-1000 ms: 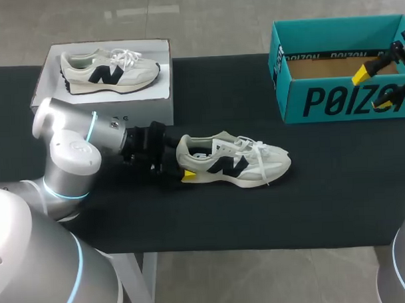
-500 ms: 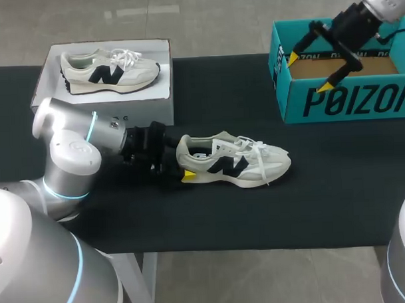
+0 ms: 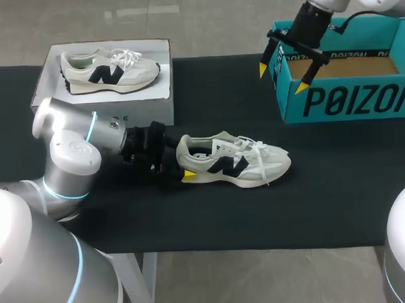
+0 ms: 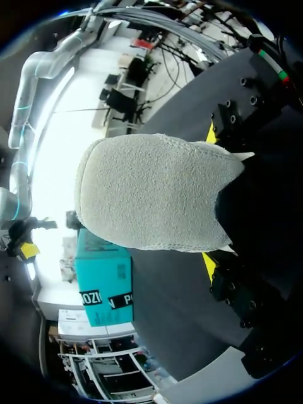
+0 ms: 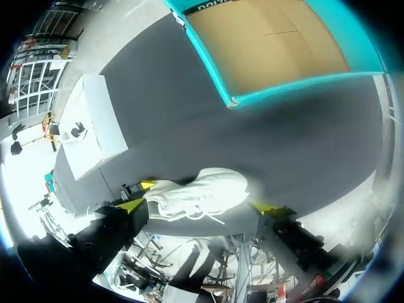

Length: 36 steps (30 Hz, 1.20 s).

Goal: Take the shoe out of the shoebox, open the shoe tongue, remove and reinsert the insole, then place the shoe into the shoebox

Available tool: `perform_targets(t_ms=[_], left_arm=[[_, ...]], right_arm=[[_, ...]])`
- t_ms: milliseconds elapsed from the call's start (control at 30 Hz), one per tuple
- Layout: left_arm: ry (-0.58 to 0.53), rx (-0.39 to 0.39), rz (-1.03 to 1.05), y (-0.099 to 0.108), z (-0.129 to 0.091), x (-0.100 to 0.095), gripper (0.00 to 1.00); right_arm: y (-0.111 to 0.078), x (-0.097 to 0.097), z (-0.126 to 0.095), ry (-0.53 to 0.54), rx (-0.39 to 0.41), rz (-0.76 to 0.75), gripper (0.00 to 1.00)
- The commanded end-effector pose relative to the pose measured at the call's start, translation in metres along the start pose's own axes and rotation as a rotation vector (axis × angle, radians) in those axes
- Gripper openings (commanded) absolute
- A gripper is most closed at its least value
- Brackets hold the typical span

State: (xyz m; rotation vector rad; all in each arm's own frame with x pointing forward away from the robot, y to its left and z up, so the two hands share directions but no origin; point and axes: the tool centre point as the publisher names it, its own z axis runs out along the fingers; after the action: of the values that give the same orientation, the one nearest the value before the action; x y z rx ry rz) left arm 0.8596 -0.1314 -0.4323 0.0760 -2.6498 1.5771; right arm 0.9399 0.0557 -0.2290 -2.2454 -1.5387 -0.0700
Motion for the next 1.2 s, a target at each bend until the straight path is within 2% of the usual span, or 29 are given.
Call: perform_targets(t_ms=[33, 433, 533, 667, 700, 900, 1000, 1033, 1100, 1200], left_arm=[[0.003, -0.002, 0.0, 0.0, -0.001, 0.0, 0.0], [0.003, -0.002, 0.0, 0.0, -0.001, 0.0, 0.0], [0.003, -0.002, 0.0, 0.0, -0.001, 0.0, 0.0], [0.003, -0.002, 0.0, 0.0, -0.001, 0.0, 0.0], [0.003, -0.002, 0.0, 0.0, -0.001, 0.0, 0.0], [0.003, -0.002, 0.0, 0.0, -0.001, 0.0, 0.0], [0.003, -0.002, 0.0, 0.0, -0.001, 0.0, 0.0], [0.003, -0.002, 0.0, 0.0, -0.001, 0.0, 0.0], [0.003, -0.002, 0.0, 0.0, -0.001, 0.0, 0.0], [0.003, -0.002, 0.0, 0.0, -0.001, 0.0, 0.0]], right_arm=[[0.004, 0.002, -0.001, -0.052, 0.007, 0.0, 1.0], [0.004, 0.002, -0.001, -0.052, 0.007, 0.0, 1.0], [0.002, 0.014, 0.006, -0.136, -0.065, -0.053, 1.0], [0.001, 0.03, 0.018, -0.241, -0.094, -0.103, 1.0], [0.0, 0.033, 0.02, -0.238, -0.102, -0.144, 1.0], [-0.01, 0.046, 0.034, -0.259, -0.15, -0.148, 1.0], [-0.016, 0.05, 0.039, -0.205, -0.164, -0.136, 1.0], [-0.018, 0.051, 0.041, -0.17, -0.159, -0.119, 1.0], [-0.022, 0.058, 0.049, -0.177, -0.159, -0.05, 1.0], [-0.028, 0.071, 0.064, -0.246, -0.147, 0.037, 1.0]])
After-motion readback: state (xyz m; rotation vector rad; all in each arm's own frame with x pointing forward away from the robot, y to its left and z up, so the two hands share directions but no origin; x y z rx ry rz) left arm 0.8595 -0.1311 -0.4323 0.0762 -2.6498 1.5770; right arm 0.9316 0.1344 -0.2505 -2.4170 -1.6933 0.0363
